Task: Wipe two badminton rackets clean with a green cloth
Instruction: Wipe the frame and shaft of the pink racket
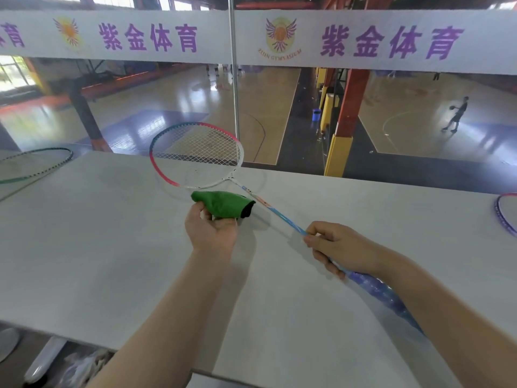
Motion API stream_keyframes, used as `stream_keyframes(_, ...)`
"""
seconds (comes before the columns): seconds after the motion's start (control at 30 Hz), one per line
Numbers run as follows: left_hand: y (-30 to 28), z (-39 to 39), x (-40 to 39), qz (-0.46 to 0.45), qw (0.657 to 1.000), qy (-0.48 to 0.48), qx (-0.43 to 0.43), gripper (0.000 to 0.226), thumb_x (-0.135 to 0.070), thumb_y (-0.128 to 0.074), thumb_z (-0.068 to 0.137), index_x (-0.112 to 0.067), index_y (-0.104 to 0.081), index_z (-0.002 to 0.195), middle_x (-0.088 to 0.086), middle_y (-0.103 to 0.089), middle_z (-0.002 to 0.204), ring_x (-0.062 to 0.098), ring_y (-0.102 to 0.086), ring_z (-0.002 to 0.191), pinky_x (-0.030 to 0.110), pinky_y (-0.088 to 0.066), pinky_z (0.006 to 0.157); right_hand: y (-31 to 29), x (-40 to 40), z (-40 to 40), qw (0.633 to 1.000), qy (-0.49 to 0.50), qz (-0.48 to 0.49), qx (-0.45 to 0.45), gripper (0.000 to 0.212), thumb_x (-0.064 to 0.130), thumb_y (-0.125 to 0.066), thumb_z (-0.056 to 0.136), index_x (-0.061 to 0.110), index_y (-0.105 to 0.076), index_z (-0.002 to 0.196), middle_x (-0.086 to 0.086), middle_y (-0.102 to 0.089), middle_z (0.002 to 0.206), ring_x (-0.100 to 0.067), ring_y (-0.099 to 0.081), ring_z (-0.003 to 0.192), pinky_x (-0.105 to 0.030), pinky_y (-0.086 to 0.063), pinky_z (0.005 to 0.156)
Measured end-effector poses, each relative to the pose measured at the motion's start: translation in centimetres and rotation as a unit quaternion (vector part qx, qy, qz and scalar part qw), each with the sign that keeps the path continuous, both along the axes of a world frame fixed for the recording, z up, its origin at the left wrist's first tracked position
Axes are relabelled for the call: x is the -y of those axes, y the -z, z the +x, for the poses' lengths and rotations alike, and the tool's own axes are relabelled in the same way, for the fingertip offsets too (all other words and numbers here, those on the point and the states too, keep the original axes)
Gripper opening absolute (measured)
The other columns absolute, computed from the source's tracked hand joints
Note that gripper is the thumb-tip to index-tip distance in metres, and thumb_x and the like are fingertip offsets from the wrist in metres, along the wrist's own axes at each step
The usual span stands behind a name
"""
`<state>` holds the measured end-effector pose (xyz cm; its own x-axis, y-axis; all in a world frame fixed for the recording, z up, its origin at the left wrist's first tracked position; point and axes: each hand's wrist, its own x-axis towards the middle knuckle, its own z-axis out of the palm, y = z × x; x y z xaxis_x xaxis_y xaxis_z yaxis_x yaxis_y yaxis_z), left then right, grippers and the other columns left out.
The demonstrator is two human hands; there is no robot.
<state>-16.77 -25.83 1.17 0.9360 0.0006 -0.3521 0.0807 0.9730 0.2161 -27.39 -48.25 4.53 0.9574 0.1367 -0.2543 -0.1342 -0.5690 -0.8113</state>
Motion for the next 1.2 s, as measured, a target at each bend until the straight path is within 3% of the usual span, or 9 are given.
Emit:
stream_keyframes(0.13, -1.4, 0.7, 1.4, 0.034, 0.999, -0.027, 0.026, 0.011, -0.017, -0.051, 0.098, -0.015, -0.062, 0.099, 0.002, -0.063, 0.084, 0.019, -0.064, 0.076, 0.031, -0.054, 0.061, 0.0, -0.2, -0.2, 1.000, -0.014, 0.008, -0.008, 0.023, 0.031, -0.047, 0.102, 0.017, -0.054, 0.085, -0.004, -0.054, 0.067, -0.018, -0.044, 0.051, -0.033, -0.044, 0.051)
stream_keyframes(0.27, -1.8, 1.6, 2.2, 0.072, 0.995, -0.015, 0.063, 0.019, -0.018, -0.051, 0.100, -0.015, -0.062, 0.085, 0.002, -0.064, 0.079, 0.017, -0.062, 0.071, 0.035, -0.050, 0.078, -0.2, -0.1, -0.4, 0.999, -0.025, 0.022, -0.017, 0.023, 0.029, -0.046, 0.103, 0.016, -0.052, 0.084, -0.005, -0.051, 0.066, -0.018, -0.042, 0.049, -0.031, -0.042, 0.049)
stream_keyframes(0.37, -1.6, 2.3, 2.7, 0.133, 0.990, 0.019, 0.042, 0.020, -0.022, -0.055, 0.099, -0.015, -0.060, 0.081, 0.002, -0.062, 0.071, 0.015, -0.061, 0.060, 0.034, -0.049, 0.070, -0.2, 0.0, -0.6, 0.999, -0.032, 0.024, -0.030, 0.023, 0.029, -0.046, 0.103, 0.016, -0.052, 0.085, -0.006, -0.051, 0.067, -0.019, -0.042, 0.051, -0.032, -0.042, 0.051)
stream_keyframes(0.57, -1.1, 3.3, 3.3, 0.211, 0.977, 0.041, 0.002, 0.013, -0.026, -0.055, 0.100, -0.015, -0.060, 0.094, 0.005, -0.064, 0.095, 0.021, -0.064, 0.087, 0.047, -0.051, 0.093, 0.3, -0.4, -0.5, 0.999, -0.041, -0.001, -0.032, 0.022, 0.030, -0.046, 0.103, 0.018, -0.051, 0.084, -0.004, -0.051, 0.065, -0.019, -0.044, 0.050, -0.033, -0.044, 0.052)
stream_keyframes(0.67, -0.6, 3.8, 3.1, 0.264, 0.963, 0.043, -0.029, 0.018, -0.028, -0.055, 0.100, -0.014, -0.060, 0.089, 0.007, -0.065, 0.089, 0.021, -0.065, 0.074, 0.038, -0.056, 0.067, 0.6, -0.5, -0.7, 0.998, -0.040, -0.023, -0.031, 0.022, 0.032, -0.045, 0.103, 0.019, -0.051, 0.085, -0.002, -0.052, 0.064, -0.021, -0.045, 0.052, -0.032, -0.044, 0.052)
stream_keyframes(0.77, 0.5, 4.3, 2.5, 0.314, 0.947, 0.039, -0.063, 0.027, -0.027, -0.055, 0.099, -0.015, -0.055, 0.075, 0.010, -0.055, 0.071, 0.026, -0.056, 0.057, 0.029, -0.050, 0.043, 0.9, -0.5, -0.6, 0.996, -0.020, -0.090, -0.001, 0.022, 0.033, -0.043, 0.102, 0.019, -0.051, 0.087, 0.000, -0.051, 0.067, -0.019, -0.044, 0.053, -0.030, -0.041, 0.049)
stream_keyframes(0.9, 1.0, 4.0, 2.1, 0.321, 0.944, 0.052, -0.052, 0.014, -0.022, -0.059, 0.098, -0.014, -0.060, 0.086, 0.006, -0.065, 0.087, 0.019, -0.065, 0.072, 0.035, -0.057, 0.062, 1.5, -0.2, -0.9, 0.964, -0.004, -0.246, 0.099, 0.025, 0.040, -0.038, 0.103, 0.025, -0.046, 0.083, 0.004, -0.053, 0.071, -0.016, -0.045, 0.060, -0.031, -0.035, 0.056)
stream_keyframes(0.97, 0.8, 3.9, 2.0, 0.318, 0.945, 0.065, -0.045, 0.010, -0.021, -0.062, 0.096, -0.013, -0.061, 0.090, 0.005, -0.067, 0.092, 0.018, -0.066, 0.077, 0.038, -0.057, 0.074, 1.8, 0.3, -1.1, 0.955, 0.004, -0.269, 0.122, 0.026, 0.043, -0.037, 0.102, 0.027, -0.044, 0.082, 0.002, -0.055, 0.071, -0.017, -0.049, 0.062, -0.032, -0.036, 0.056)
stream_keyframes(1.2, 0.8, 3.3, 1.1, 0.305, 0.946, 0.103, -0.050, 0.006, -0.018, -0.066, 0.093, -0.013, -0.064, 0.092, 0.007, -0.069, 0.092, 0.019, -0.067, 0.077, 0.037, -0.056, 0.066, 2.5, 1.8, -1.0, 0.956, 0.028, -0.254, 0.144, 0.026, 0.046, -0.043, 0.100, 0.027, -0.049, 0.082, 0.003, -0.053, 0.065, -0.013, -0.044, 0.056, -0.028, -0.033, 0.053)
